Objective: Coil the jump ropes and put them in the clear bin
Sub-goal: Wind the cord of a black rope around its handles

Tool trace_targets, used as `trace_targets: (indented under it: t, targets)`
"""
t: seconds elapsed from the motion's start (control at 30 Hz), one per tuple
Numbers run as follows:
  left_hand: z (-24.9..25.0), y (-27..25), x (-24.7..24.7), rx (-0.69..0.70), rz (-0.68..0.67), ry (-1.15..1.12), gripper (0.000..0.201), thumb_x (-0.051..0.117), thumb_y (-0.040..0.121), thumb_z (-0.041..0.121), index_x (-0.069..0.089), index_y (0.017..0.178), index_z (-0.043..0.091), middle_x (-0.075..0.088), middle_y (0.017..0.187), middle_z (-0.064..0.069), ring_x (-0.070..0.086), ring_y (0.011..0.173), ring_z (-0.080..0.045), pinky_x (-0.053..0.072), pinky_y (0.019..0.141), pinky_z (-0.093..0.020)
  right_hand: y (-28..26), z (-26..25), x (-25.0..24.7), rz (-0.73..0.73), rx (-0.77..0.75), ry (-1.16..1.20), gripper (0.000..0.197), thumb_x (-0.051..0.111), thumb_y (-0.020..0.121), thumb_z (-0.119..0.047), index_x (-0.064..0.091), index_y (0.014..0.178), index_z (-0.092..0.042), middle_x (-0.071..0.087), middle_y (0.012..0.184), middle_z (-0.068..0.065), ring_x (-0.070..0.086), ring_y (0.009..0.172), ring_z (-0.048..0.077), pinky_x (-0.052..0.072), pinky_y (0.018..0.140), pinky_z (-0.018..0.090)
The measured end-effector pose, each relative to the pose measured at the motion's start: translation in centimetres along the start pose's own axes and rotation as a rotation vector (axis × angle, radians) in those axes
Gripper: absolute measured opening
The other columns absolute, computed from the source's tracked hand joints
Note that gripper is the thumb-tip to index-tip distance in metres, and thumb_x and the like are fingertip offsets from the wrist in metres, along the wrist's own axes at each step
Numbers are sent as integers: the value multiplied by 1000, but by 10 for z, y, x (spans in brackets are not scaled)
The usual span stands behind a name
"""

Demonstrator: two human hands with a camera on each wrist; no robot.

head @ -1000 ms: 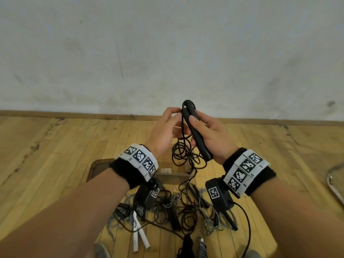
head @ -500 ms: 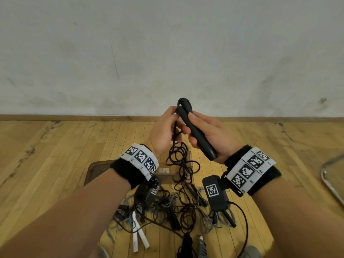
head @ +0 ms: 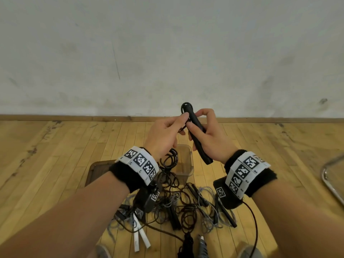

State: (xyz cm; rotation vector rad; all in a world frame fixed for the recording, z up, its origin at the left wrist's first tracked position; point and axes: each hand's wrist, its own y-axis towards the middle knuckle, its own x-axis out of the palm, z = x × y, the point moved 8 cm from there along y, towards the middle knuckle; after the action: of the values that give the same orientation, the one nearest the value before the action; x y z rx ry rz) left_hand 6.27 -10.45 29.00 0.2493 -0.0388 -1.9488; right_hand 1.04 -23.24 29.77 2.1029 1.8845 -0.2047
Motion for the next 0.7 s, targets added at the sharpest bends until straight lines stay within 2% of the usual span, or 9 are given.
trace_targets:
  t: [0.1, 0.23, 0.37, 0.5, 0.57, 0.63, 0.7]
  targets:
    - [-4, -1, -1, -22, 14, -72, 28, 64, 97, 46, 80, 90, 23, 73, 78, 3, 47, 46, -12, 41, 51, -22, 0, 1, 7, -36, 11, -45, 31, 53, 105, -28, 31, 120, -12, 60, 77, 10, 57, 58, 19, 58, 59, 42]
    - [-15, 1, -8, -101, 90, -195, 28, 64, 99, 39, 81, 98, 17, 74, 94, -13, 41, 45, -10, 37, 47, -19, 2, 5, 12, -86, 64, -21, 29, 52, 105, -29, 31, 116, -12, 69, 75, 8, 64, 56, 21, 56, 57, 36]
    - [-14, 3, -14, -76, 157, -159, 33, 59, 102, 43, 81, 97, 19, 76, 85, 3, 46, 44, -9, 43, 52, -19, -2, 11, 19, -140, 163, 186, 33, 52, 105, -27, 30, 127, -17, 76, 92, 18, 72, 70, 33, 61, 63, 37]
    - [-8, 4, -11, -54, 107, -95, 45, 51, 104, 47, 79, 90, 14, 70, 69, 5, 53, 48, -12, 41, 52, -20, -1, 11, 21, -168, 120, 171, 55, 53, 105, -26, 24, 151, -23, 71, 80, 11, 68, 65, 24, 57, 62, 32]
    - [-4, 1, -5, -60, 67, -135, 41, 54, 102, 47, 77, 85, 17, 68, 66, 7, 55, 52, -9, 41, 52, -16, 0, 13, 21, -191, 126, 177, 61, 52, 105, -25, 19, 157, -23, 67, 77, 8, 67, 64, 21, 56, 62, 29]
    - [-3, 1, 1, -16, 43, -125, 28, 66, 96, 42, 77, 87, 19, 69, 70, 3, 58, 59, -8, 47, 60, -21, 1, 10, 23, -227, 103, 136, 52, 50, 106, -23, 27, 153, -18, 67, 75, 4, 66, 63, 22, 56, 61, 28]
    - [-5, 2, 4, 20, 44, -85, 19, 74, 91, 41, 77, 94, 22, 74, 85, -4, 66, 74, -11, 56, 77, -33, 1, 7, 25, -261, 79, 85, 38, 49, 107, -21, 38, 143, -16, 65, 75, 3, 66, 62, 21, 56, 60, 29]
